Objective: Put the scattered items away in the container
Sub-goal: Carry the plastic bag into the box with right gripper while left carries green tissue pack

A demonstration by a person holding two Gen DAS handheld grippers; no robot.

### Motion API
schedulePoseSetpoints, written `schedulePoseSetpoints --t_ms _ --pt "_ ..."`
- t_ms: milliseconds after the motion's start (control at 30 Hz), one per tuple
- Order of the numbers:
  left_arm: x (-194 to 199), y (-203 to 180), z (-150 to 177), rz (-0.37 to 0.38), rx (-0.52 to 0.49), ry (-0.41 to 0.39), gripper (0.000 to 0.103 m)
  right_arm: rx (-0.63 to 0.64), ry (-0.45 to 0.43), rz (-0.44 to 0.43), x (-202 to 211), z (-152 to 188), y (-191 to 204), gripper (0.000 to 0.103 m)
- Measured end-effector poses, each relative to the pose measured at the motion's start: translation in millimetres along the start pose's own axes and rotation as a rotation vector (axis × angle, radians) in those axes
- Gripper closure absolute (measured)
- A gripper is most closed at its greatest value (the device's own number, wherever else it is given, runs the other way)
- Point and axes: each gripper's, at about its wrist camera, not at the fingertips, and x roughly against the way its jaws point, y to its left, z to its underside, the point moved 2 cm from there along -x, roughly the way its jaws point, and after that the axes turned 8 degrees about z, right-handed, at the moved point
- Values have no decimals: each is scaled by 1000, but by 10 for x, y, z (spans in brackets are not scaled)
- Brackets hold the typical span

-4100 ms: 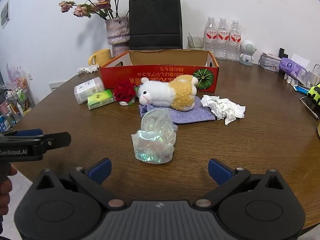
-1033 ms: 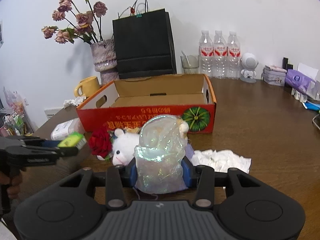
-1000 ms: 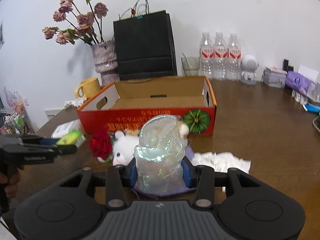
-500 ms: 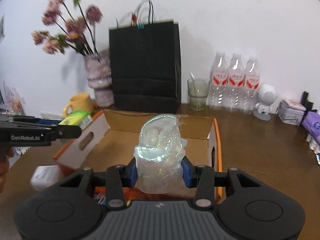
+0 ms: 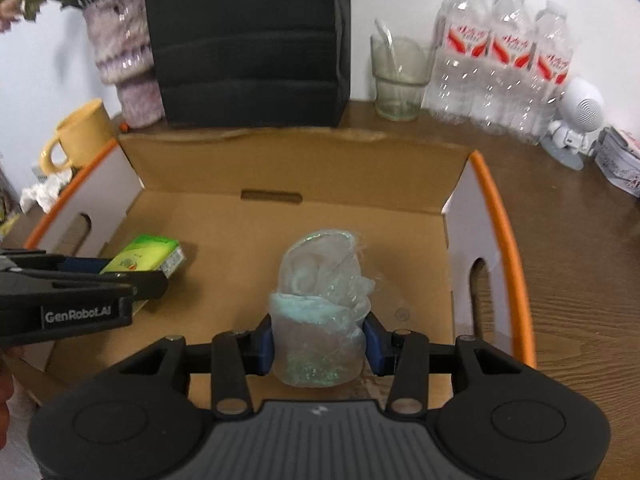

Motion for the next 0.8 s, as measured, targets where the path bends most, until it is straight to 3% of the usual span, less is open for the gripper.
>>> schedulePoseSetpoints --t_ms 100,167,333,367,433,500,800 --pt "-29 -51 7 -16 -15 11 49 17 25 23 -62 -8 55 53" --pt "-18 -75 6 -27 -24 5 34 30 31 33 -62 -9 86 49" --pt "81 -111 8 -29 -33 -21 10 39 25 30 57 -15 119 19" --pt "119 -114 11 -28 -31 -28 1 46 16 30 100 -12 123 14" --pt "221 -117 21 -40 -32 -49 0 50 4 30 192 -5 121 10" --pt "332 -119 33 -32 -40 -62 0 38 -3 27 285 -7 99 0" --pt "1179 70 214 55 -12 -238 0 19 -184 -14 1102 210 -147 0"
